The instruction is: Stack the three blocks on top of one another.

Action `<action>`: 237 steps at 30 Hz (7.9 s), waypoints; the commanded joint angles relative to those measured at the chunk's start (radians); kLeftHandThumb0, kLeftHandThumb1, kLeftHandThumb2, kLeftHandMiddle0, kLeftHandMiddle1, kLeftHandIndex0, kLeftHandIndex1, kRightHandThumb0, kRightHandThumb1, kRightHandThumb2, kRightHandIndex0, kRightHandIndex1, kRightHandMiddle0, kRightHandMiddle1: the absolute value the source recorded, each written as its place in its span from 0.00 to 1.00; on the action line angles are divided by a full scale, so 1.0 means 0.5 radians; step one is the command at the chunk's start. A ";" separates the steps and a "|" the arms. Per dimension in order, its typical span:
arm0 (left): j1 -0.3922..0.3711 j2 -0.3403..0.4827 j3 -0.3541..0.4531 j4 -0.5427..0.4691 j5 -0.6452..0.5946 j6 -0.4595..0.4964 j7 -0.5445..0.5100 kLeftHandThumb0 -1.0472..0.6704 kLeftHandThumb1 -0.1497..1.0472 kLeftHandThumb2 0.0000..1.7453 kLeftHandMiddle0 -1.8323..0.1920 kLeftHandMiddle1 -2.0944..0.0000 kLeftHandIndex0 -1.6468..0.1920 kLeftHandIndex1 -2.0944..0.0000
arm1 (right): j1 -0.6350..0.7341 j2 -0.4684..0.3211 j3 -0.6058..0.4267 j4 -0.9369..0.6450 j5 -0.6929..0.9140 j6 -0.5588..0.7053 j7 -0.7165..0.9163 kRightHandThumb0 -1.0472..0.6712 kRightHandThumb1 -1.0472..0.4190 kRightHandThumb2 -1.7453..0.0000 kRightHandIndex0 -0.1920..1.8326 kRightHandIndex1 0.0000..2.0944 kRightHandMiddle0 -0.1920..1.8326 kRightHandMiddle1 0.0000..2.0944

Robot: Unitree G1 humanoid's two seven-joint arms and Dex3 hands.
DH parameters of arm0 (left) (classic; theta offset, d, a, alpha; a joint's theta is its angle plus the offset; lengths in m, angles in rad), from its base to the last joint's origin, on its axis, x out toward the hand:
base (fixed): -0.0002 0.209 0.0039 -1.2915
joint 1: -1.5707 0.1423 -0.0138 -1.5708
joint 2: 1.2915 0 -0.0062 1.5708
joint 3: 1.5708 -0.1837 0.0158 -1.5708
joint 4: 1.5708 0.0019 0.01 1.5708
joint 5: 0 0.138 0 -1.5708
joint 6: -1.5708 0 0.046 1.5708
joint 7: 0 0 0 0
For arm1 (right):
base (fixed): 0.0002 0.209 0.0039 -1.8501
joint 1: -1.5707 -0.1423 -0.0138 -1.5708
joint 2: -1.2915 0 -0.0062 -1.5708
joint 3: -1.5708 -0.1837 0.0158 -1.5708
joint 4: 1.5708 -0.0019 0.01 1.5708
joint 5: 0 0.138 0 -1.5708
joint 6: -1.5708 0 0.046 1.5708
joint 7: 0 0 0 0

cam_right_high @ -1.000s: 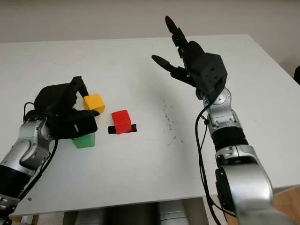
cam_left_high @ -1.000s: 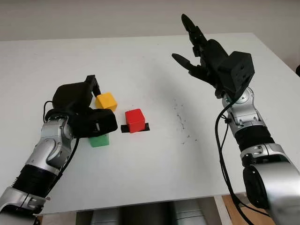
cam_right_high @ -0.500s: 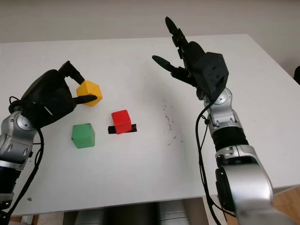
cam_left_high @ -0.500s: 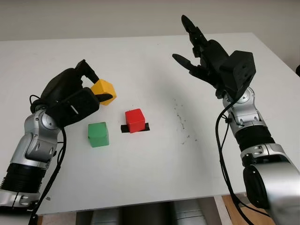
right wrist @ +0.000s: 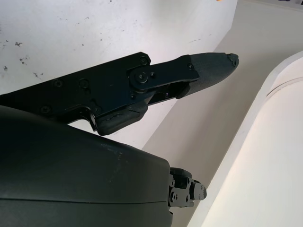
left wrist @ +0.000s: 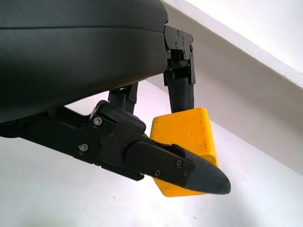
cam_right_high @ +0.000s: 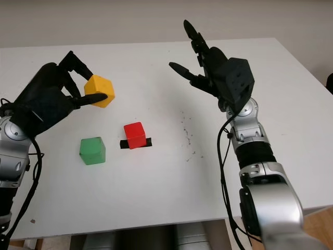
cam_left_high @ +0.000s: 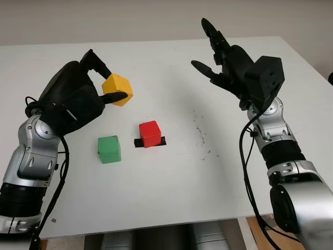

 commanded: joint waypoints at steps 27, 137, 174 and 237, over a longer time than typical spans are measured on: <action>0.340 -0.475 -0.029 -0.117 -0.330 -0.274 0.160 0.40 1.00 0.09 0.81 0.20 0.74 0.09 | 0.022 0.006 -0.017 -0.039 0.023 0.019 0.003 0.14 0.00 0.90 0.00 0.01 0.10 0.03; 0.551 -0.679 -0.317 0.157 0.322 -0.255 0.685 0.46 1.00 0.03 0.84 0.97 0.72 0.25 | 0.019 0.003 -0.037 -0.018 0.040 0.000 0.064 0.15 0.00 0.90 0.01 0.03 0.09 0.02; 0.486 -0.706 -0.330 0.211 0.301 -0.296 0.785 0.42 1.00 0.04 0.83 0.97 0.70 0.26 | 0.033 0.004 -0.019 -0.025 0.002 -0.011 0.028 0.14 0.00 0.90 0.01 0.03 0.10 0.03; 0.784 -0.208 0.555 -0.837 -0.010 -0.185 0.260 0.08 0.92 0.02 0.86 0.93 0.83 0.93 | 0.011 -0.009 -0.032 0.000 0.022 -0.018 0.074 0.15 0.00 0.90 0.01 0.02 0.09 0.02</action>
